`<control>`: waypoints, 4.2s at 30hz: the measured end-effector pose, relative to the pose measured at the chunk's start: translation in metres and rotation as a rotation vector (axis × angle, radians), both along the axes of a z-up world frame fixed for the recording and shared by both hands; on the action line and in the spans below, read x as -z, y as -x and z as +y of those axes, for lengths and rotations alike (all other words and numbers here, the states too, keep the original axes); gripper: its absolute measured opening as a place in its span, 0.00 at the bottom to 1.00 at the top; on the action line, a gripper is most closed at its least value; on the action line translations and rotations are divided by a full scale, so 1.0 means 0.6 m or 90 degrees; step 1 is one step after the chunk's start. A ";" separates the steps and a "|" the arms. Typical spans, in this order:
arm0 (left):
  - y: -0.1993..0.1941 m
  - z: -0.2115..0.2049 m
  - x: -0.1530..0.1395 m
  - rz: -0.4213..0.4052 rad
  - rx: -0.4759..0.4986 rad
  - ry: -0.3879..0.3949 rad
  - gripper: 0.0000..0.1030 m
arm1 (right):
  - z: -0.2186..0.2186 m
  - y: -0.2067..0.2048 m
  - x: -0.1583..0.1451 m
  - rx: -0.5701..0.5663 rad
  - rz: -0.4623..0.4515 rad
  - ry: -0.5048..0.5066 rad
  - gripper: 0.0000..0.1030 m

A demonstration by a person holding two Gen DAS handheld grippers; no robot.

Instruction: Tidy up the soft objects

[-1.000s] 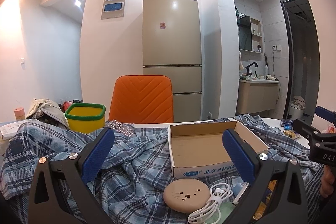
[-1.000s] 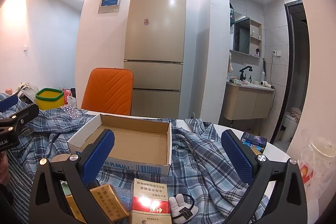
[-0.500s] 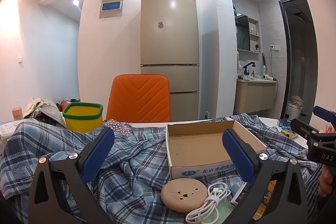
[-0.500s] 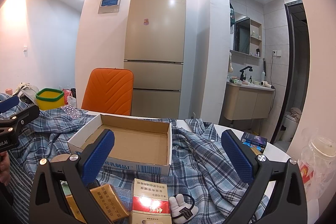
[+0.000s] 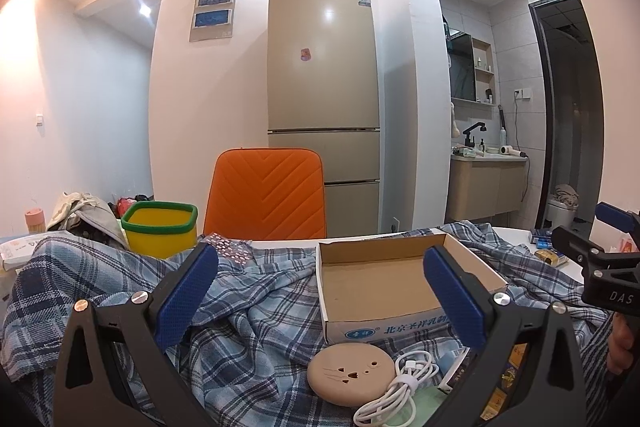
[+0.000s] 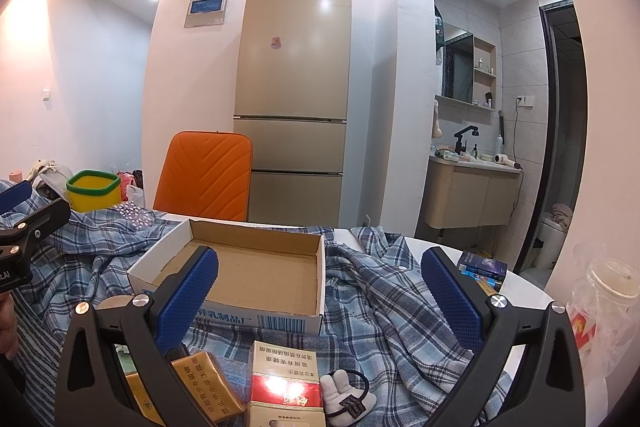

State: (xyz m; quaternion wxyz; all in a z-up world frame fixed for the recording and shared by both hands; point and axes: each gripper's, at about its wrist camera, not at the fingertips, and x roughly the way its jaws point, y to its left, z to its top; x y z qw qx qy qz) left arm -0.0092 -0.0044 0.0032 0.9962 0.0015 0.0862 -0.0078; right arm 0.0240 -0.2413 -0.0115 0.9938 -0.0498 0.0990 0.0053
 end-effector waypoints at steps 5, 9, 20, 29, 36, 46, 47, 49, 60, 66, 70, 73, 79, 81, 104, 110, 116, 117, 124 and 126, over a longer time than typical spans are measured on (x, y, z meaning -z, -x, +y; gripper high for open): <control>0.000 0.000 0.000 0.000 0.000 0.000 0.99 | -0.002 0.000 0.000 0.001 0.002 -0.003 1.00; -0.002 0.000 0.002 0.004 -0.001 0.004 0.99 | -0.003 0.001 -0.001 0.001 0.001 -0.003 1.00; -0.009 0.004 0.004 0.018 -0.003 0.006 0.99 | -0.002 0.011 -0.006 0.006 -0.014 0.003 1.00; -0.005 -0.010 -0.006 0.037 0.033 -0.025 0.99 | 0.006 0.010 -0.016 0.012 -0.001 0.008 1.00; 0.018 -0.038 -0.034 0.094 0.051 -0.043 0.99 | 0.004 0.023 -0.046 -0.005 0.050 -0.031 1.00; 0.030 -0.047 -0.041 0.197 0.027 -0.018 0.99 | -0.001 0.057 -0.059 -0.047 0.102 -0.062 1.00; 0.032 -0.048 -0.039 0.203 0.028 -0.014 0.99 | -0.001 0.061 -0.059 -0.051 0.105 -0.065 1.00; 0.031 -0.050 -0.033 0.221 0.028 -0.005 0.99 | -0.004 0.068 -0.057 -0.050 0.111 -0.068 1.00; 0.036 -0.054 0.009 0.310 0.058 0.028 0.99 | -0.009 0.081 -0.035 -0.048 0.171 -0.082 0.91; 0.039 -0.043 0.053 0.394 0.076 0.059 0.86 | -0.020 0.090 0.001 -0.041 0.222 -0.102 0.87; 0.046 -0.051 0.063 0.395 0.088 0.037 0.83 | -0.025 0.095 0.020 -0.027 0.240 -0.088 0.87; 0.043 -0.065 0.058 0.387 0.117 0.010 0.82 | -0.032 0.095 0.029 -0.019 0.255 -0.083 0.87; 0.016 -0.127 0.043 0.396 0.246 -0.106 0.82 | -0.058 0.086 0.026 0.003 0.257 -0.097 0.85; 0.005 -0.150 0.046 0.398 0.257 -0.158 0.82 | -0.065 0.084 0.020 0.018 0.249 -0.081 0.85; -0.071 -0.255 0.094 0.465 0.298 -0.258 0.51 | -0.122 0.062 0.032 0.019 0.275 -0.090 0.85; -0.066 -0.231 0.068 0.438 0.284 -0.221 0.49 | -0.122 0.058 0.033 0.011 0.278 -0.097 0.85; -0.058 -0.183 0.030 0.381 0.249 -0.128 0.49 | -0.115 0.047 0.029 -0.025 0.278 -0.129 0.84; -0.054 -0.175 0.026 0.365 0.252 -0.110 0.49 | -0.112 0.044 0.029 -0.037 0.278 -0.135 0.81; -0.043 -0.154 0.010 0.316 0.216 -0.078 0.49 | -0.082 -0.004 0.048 -0.115 0.333 -0.163 0.77; -0.049 -0.145 0.010 0.314 0.199 -0.069 0.50 | -0.077 -0.021 0.059 -0.134 0.365 -0.180 0.76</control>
